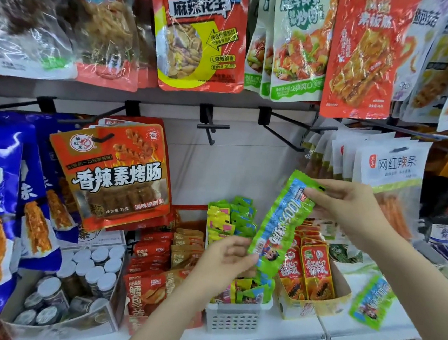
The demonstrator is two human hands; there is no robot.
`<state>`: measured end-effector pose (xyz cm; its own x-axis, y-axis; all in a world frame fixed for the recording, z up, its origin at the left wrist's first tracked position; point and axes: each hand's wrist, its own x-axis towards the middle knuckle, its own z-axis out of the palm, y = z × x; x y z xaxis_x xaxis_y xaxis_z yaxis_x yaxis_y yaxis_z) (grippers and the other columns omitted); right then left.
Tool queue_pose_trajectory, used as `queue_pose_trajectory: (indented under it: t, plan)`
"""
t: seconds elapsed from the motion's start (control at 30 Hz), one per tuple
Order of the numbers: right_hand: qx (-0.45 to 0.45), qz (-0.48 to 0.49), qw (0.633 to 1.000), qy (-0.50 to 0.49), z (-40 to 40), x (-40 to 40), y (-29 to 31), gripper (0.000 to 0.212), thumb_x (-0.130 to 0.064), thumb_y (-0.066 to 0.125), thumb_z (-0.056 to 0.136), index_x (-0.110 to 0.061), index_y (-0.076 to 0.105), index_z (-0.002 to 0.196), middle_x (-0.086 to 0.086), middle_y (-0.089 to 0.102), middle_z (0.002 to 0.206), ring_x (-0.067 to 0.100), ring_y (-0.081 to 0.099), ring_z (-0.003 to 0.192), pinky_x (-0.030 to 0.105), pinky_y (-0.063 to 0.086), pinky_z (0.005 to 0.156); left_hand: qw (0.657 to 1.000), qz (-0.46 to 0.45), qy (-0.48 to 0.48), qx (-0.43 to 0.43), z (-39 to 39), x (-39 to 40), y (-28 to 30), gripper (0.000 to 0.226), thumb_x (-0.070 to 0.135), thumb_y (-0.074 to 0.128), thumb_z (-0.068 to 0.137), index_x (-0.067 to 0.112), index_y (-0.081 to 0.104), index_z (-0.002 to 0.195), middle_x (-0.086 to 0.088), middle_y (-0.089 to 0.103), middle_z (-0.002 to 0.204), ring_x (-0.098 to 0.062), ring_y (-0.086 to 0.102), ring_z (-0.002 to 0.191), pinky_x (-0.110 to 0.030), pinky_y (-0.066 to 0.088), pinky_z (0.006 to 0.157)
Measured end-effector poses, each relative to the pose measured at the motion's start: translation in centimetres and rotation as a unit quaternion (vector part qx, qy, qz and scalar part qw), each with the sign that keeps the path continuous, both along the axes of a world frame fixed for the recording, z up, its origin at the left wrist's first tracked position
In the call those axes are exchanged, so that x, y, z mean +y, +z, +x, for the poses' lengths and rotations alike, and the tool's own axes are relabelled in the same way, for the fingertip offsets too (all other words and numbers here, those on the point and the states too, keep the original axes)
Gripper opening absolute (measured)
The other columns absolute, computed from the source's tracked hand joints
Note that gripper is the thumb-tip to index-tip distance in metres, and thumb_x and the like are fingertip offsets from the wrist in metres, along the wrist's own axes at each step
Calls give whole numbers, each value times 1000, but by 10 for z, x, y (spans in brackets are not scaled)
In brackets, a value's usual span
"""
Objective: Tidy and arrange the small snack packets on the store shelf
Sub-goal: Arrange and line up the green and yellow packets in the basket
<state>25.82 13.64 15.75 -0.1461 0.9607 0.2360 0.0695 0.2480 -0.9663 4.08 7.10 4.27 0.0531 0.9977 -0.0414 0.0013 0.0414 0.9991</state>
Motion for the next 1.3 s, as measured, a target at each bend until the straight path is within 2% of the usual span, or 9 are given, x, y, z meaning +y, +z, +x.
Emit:
queue_pose_trajectory:
  t: [0.1,0.27,0.53,0.73,0.87,0.93,1.03,1.13,1.3]
  plan:
    - [23,-34,999,-8,2,4,-7,14,-4,69,85,-14,72,93,3,76,77,10,71,62,16,55,56,999,-25,-11,-42,1,-7,-4,30,21,70,88,-6,58,94,-6,62,84,-16,72,82,-31,56,89]
    - [14,-91,995,-30,3,16,-21,12,-8,65,90,-10,72,99,7,77,82,13,72,69,19,57,58,991,-56,29,-120,2,-15,-3,28,22,68,86,8,45,77,0,61,62,-22,73,75,-34,58,86]
    - [34,-131,987,-83,-7,19,-30,6,-8,66,90,-9,71,94,6,76,75,13,74,67,18,56,53,989,-82,49,-113,-1,-20,3,28,22,61,96,14,43,75,-15,62,94,-32,74,90,-23,57,73]
    - [36,-123,990,-67,-17,13,-26,6,-10,65,91,-12,71,93,2,76,73,9,72,66,17,55,54,980,-80,-17,-182,-4,-25,1,25,28,58,96,9,41,96,-37,55,128,-43,68,104,-46,54,95]
    - [72,-109,991,-14,-25,9,-26,12,-10,61,93,-12,71,101,4,77,82,10,72,71,17,55,58,894,-161,-73,-411,-4,-29,8,50,41,42,102,4,56,131,-28,61,129,-39,68,104,-40,61,77]
    - [95,-101,990,14,-30,8,-26,16,-11,59,95,-11,71,106,7,75,89,12,71,77,19,56,62,834,-193,-96,-507,-3,-30,17,46,31,53,95,-1,63,127,-31,58,129,-32,68,87,-36,62,71]
    - [105,-95,990,17,-35,8,-26,23,-13,59,95,-3,68,115,14,72,103,20,69,89,24,59,71,811,-182,-93,-548,-3,-30,22,47,3,68,77,-10,63,122,-35,58,122,-23,60,77,-30,61,66]
    - [118,-122,985,40,-39,7,-25,33,-26,54,98,-3,64,119,13,73,107,24,73,92,28,60,73,862,-131,-60,-485,-1,-29,23,38,-5,67,76,-8,68,114,-28,66,112,-22,65,79,-26,60,65]
    - [104,-169,974,107,-38,6,-26,42,-35,50,99,-1,64,118,16,73,106,28,71,99,32,60,79,982,6,54,-179,6,-34,14,42,2,73,79,18,68,118,5,75,111,-8,70,103,-16,54,77]
